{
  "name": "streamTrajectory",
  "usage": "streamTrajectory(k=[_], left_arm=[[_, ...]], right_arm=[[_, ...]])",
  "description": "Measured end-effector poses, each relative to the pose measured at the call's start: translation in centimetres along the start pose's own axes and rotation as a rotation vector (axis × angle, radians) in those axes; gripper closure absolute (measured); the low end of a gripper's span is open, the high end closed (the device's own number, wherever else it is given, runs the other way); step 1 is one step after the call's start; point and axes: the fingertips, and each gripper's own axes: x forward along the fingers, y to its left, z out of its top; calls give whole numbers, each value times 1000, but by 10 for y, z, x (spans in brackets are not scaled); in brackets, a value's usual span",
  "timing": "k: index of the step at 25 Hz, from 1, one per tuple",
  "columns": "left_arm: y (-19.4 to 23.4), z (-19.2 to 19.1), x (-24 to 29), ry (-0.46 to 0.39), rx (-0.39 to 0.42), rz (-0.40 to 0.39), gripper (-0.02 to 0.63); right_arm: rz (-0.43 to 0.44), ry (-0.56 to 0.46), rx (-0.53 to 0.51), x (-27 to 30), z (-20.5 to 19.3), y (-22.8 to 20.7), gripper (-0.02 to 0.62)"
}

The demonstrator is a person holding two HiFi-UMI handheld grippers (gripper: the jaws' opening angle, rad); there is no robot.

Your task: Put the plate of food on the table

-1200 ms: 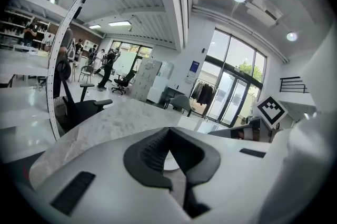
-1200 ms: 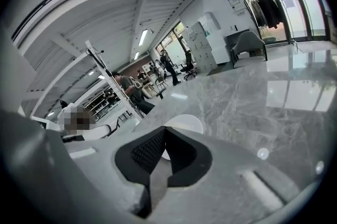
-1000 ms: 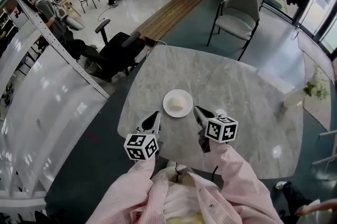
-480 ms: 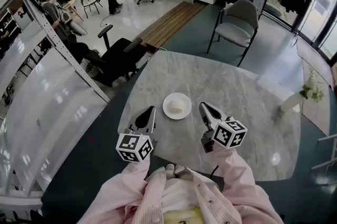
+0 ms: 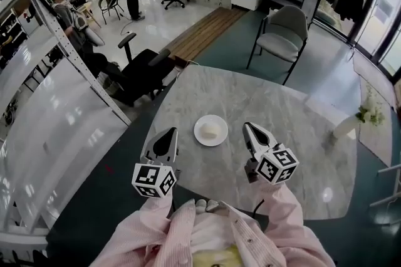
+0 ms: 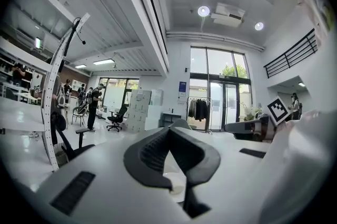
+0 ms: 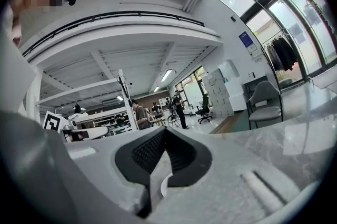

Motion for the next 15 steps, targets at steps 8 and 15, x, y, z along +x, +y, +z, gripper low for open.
streamTrajectory(k=[8,15], left_arm=[[10,6,-6,-22,3,28,614],[17,3,-5,-14,3,35,614]], right_arm=[[0,-2,-49,0,3,4,591],[-9,4,-54,3,1,2,591]])
